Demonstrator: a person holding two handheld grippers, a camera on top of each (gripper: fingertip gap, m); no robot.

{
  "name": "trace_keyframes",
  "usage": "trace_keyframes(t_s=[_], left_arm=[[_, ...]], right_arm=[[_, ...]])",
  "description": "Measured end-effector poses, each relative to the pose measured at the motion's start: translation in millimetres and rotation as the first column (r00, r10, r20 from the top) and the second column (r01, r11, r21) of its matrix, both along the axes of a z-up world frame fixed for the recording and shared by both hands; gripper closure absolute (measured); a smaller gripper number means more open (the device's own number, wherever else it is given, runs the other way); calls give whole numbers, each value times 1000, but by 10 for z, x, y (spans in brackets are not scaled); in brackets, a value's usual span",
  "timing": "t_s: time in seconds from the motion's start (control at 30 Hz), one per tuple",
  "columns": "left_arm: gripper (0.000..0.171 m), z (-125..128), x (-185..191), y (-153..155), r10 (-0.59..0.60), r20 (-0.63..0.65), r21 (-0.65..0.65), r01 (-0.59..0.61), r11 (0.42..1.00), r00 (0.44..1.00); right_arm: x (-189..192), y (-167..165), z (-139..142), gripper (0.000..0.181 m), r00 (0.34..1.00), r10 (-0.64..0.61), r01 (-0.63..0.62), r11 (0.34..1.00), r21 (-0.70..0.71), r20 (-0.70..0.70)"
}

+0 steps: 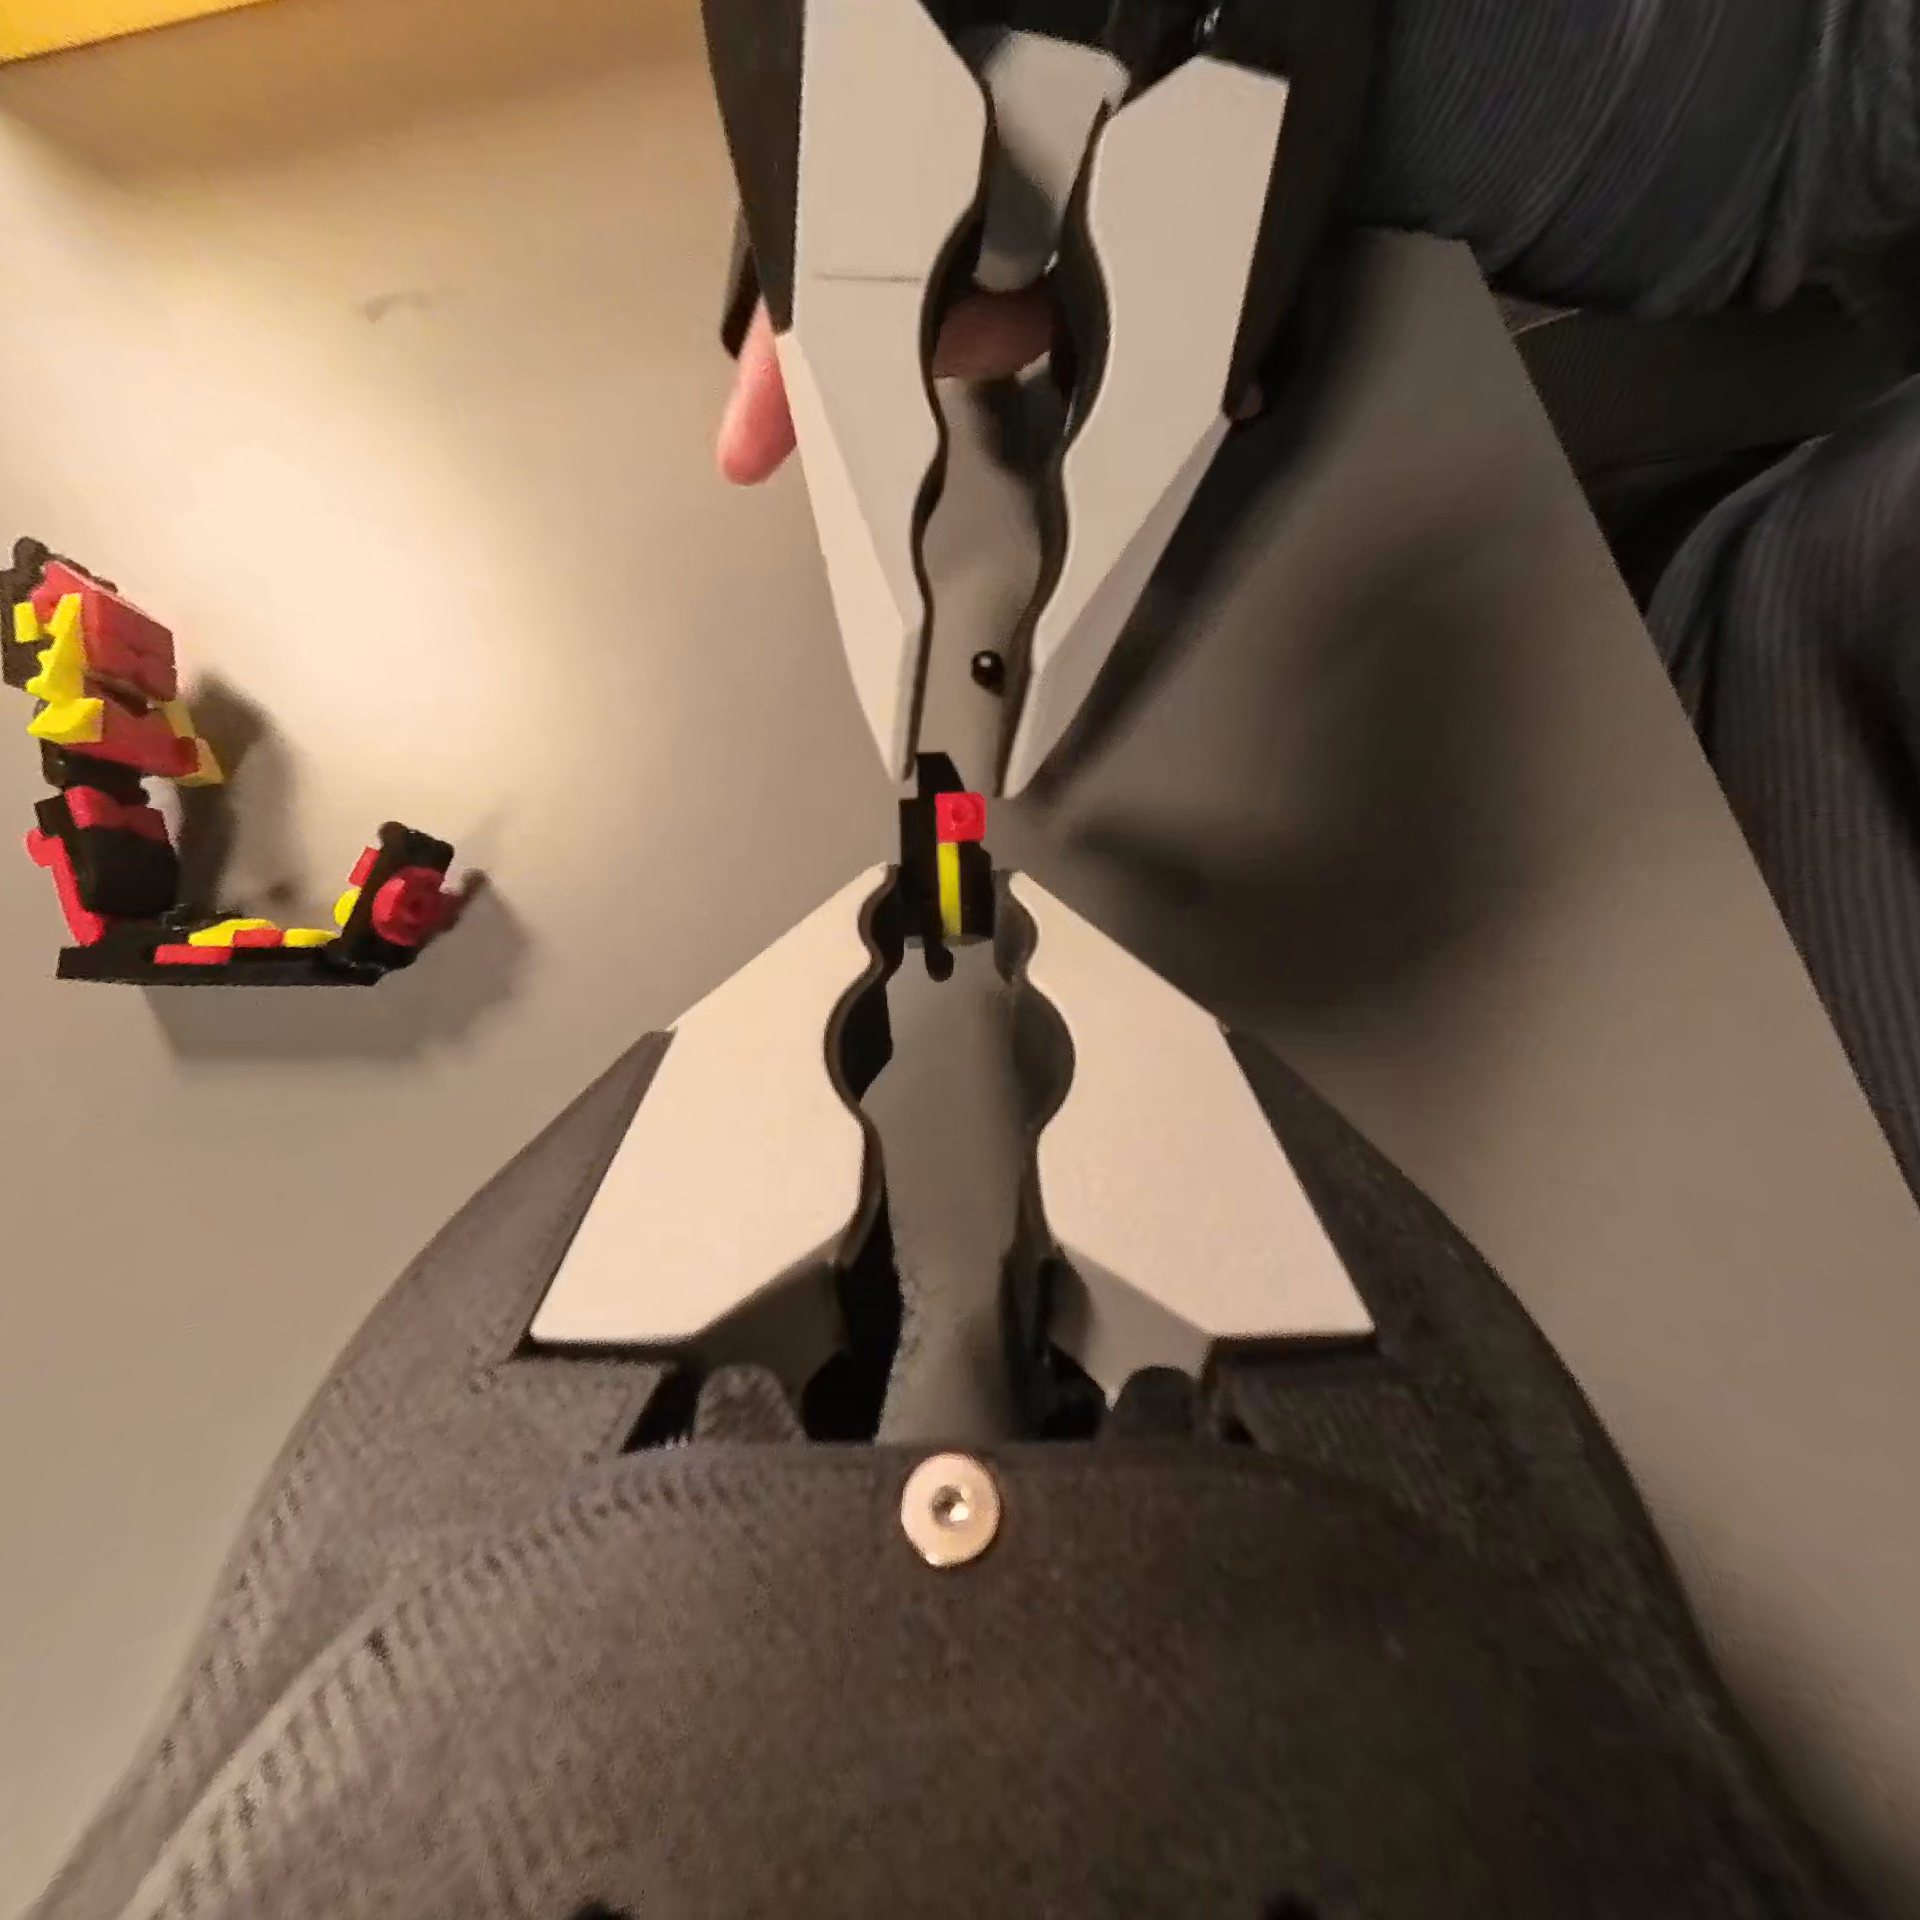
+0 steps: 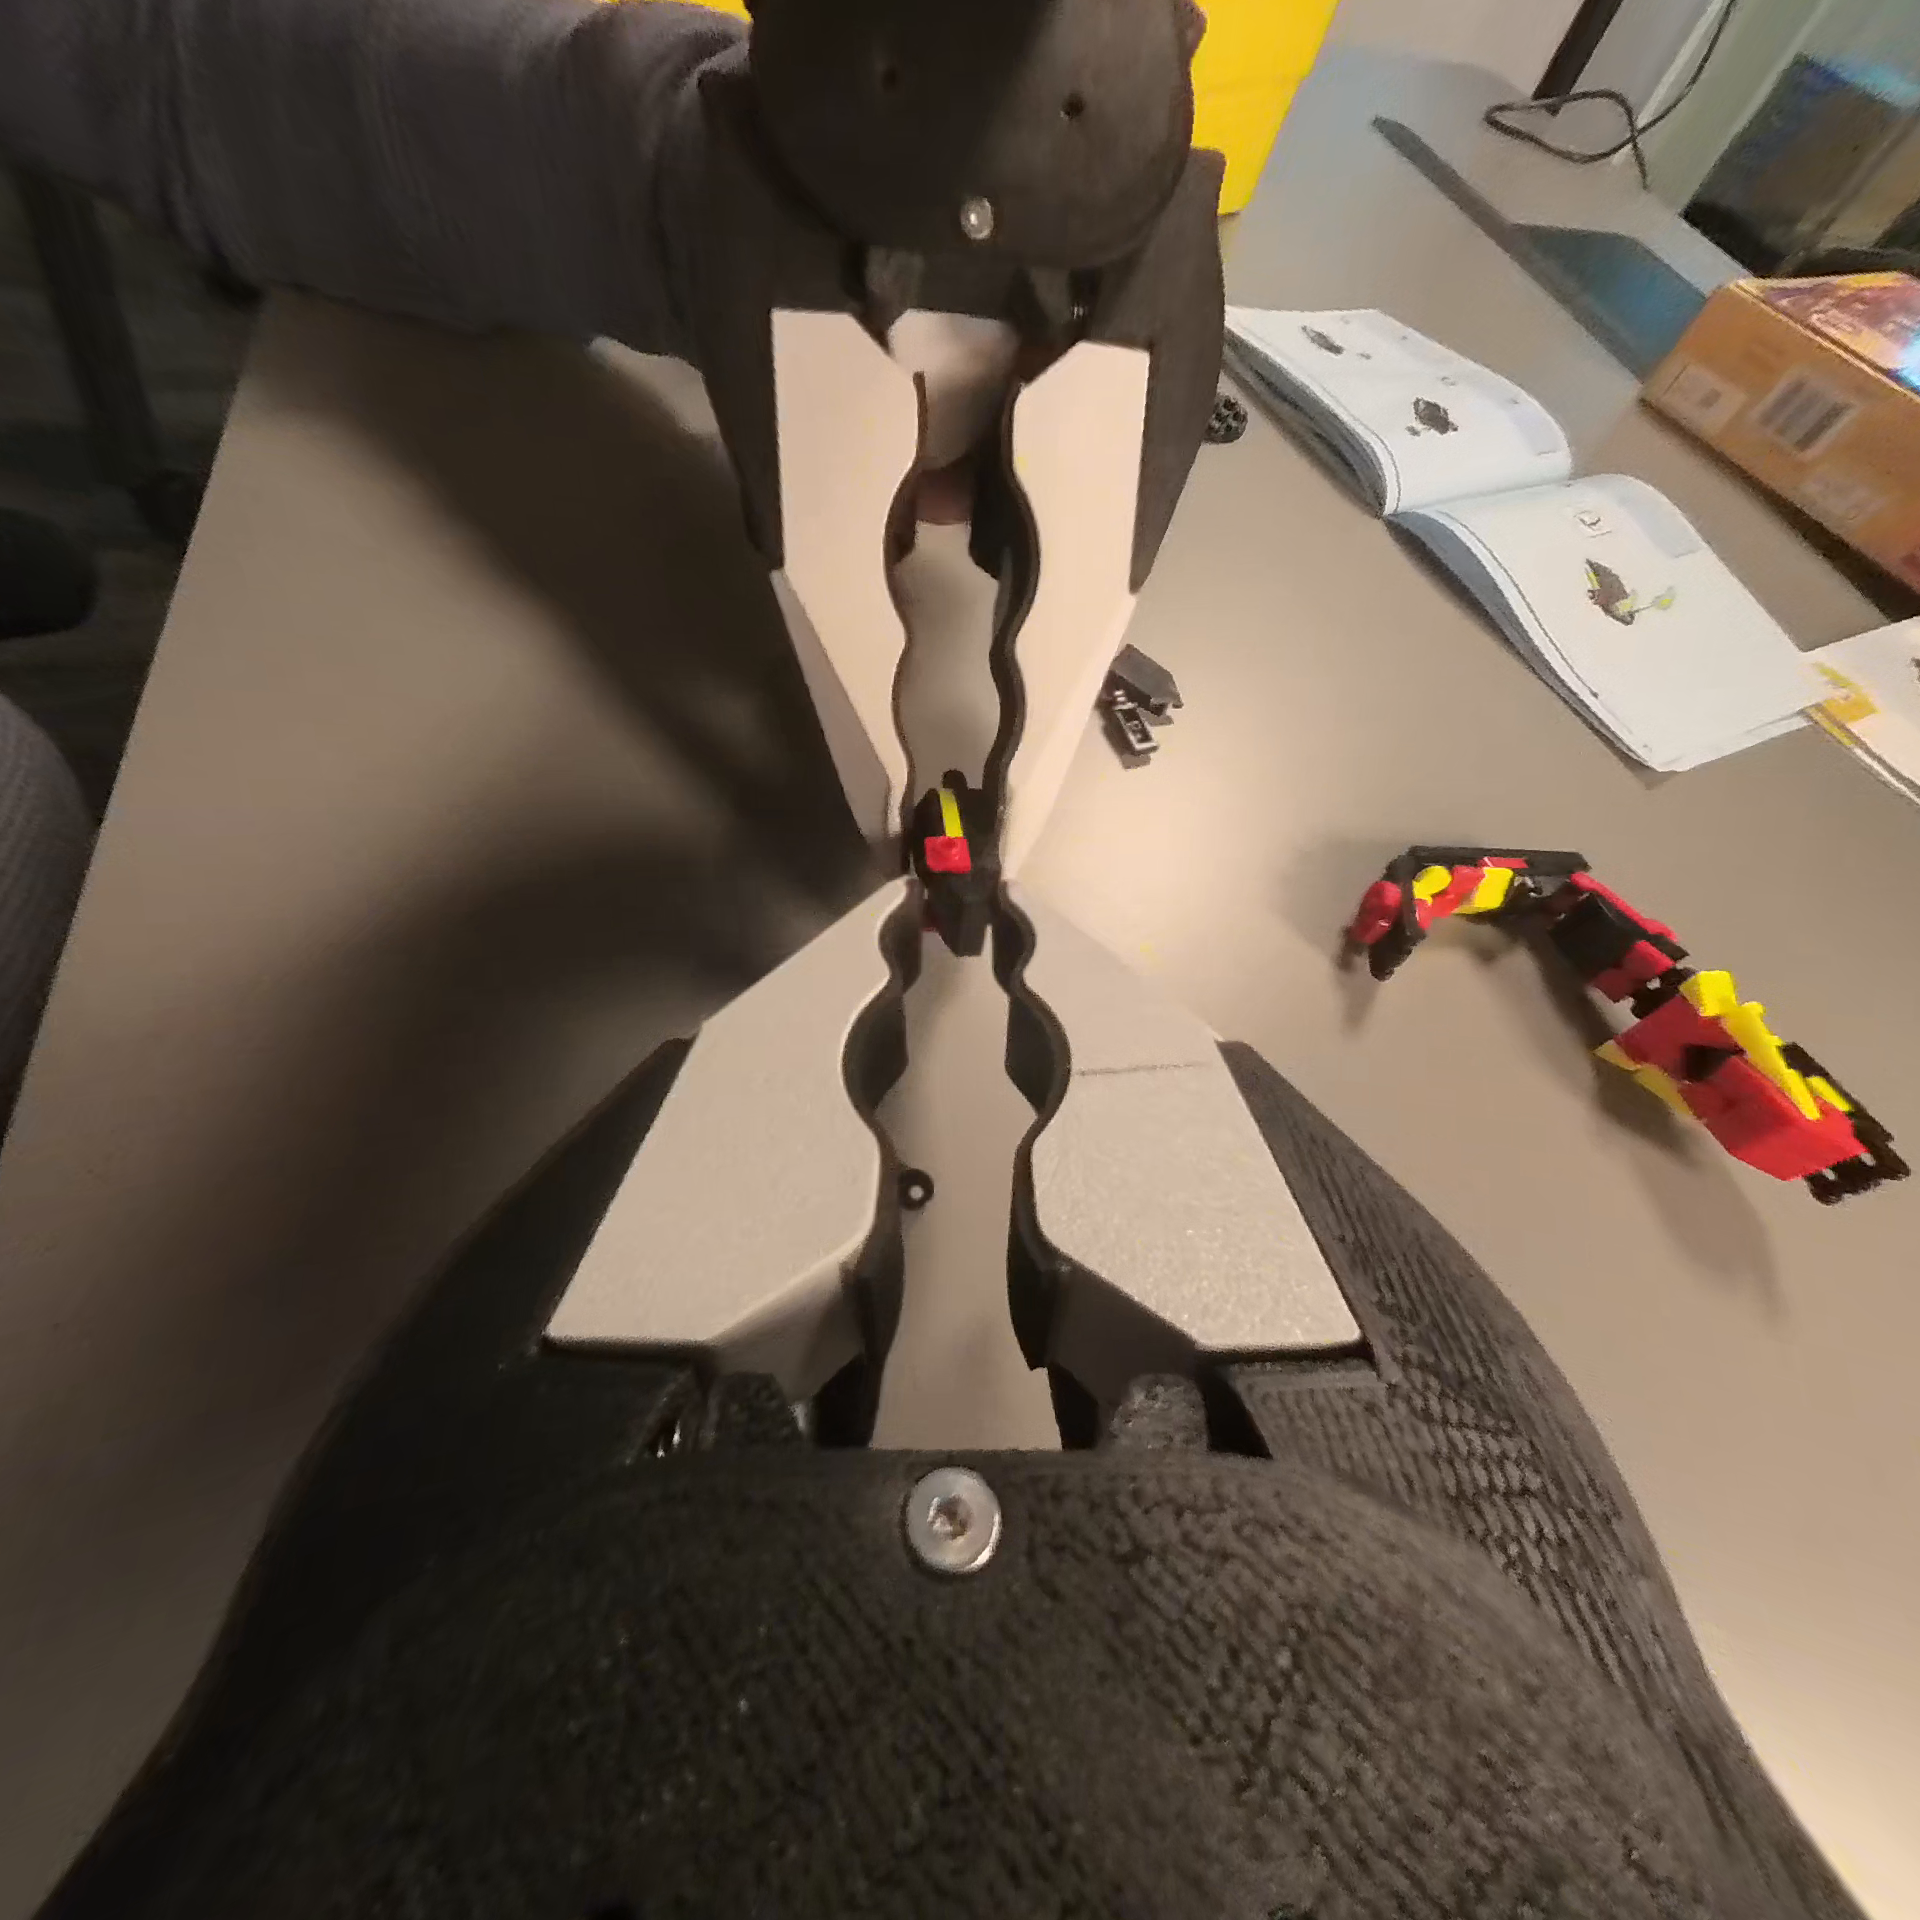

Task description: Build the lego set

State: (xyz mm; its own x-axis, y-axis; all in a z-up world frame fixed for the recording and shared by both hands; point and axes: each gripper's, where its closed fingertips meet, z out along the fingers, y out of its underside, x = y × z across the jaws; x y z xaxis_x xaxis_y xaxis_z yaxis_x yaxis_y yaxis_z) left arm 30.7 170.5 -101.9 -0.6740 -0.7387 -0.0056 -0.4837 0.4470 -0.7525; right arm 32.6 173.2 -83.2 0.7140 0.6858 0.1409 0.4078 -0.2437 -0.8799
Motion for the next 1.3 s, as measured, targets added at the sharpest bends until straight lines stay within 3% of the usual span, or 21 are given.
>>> trace_keyframes(t_s=[0.1, 0.17, 0.43, 0.67, 0.7, 0.77, 0.83, 1.1, 1.3], left_arm=[[156, -21, 1, -6, -8, 11, 35, 7, 999, 1000], [156, -3, -9, -33, -19, 11, 24, 19, 1000, 1000], [156, 69, -37, -110, -53, 21, 3, 53, 999, 998], [156, 189, -29, -136, -65, 87, -31, 68, 997, 994], [154, 235, -9, -131, -50, 113, -54, 56, 997, 992], [130, 329, 18, -151, -17, 139, -134, 35, 990, 990], [125, 420, 40, -186, 6, 155, -219, 28, 975, 988], [143, 845, 48, -169, 80, 316, -438, 70, 896, 945], [149, 803, 28, -177, 53, 304, -439, 91, 894, 951]], right_arm=[[15, 5, -17, 174, 1000, -3, 3, 1000, 14, 22], [-7, -3, -3, 165, 1000, 6, -6, 1000, 25, 17], [-59, -25, 17, 163, 1000, 26, -26, 999, 23, -4], [-81, -62, 143, 171, 997, 63, -59, 995, 85, -45], [-72, -47, 200, 170, 996, 56, -48, 992, 114, -67], [-50, -30, 349, 171, 992, 47, -25, 982, 189, -115], [-34, -37, 494, 171, 983, 52, -7, 969, 247, -174], [-38, -89, 699, 170, 955, 93, -3, 952, 307, -281], [-42, -97, 729, 171, 947, 104, -4, 950, 311, -304]])
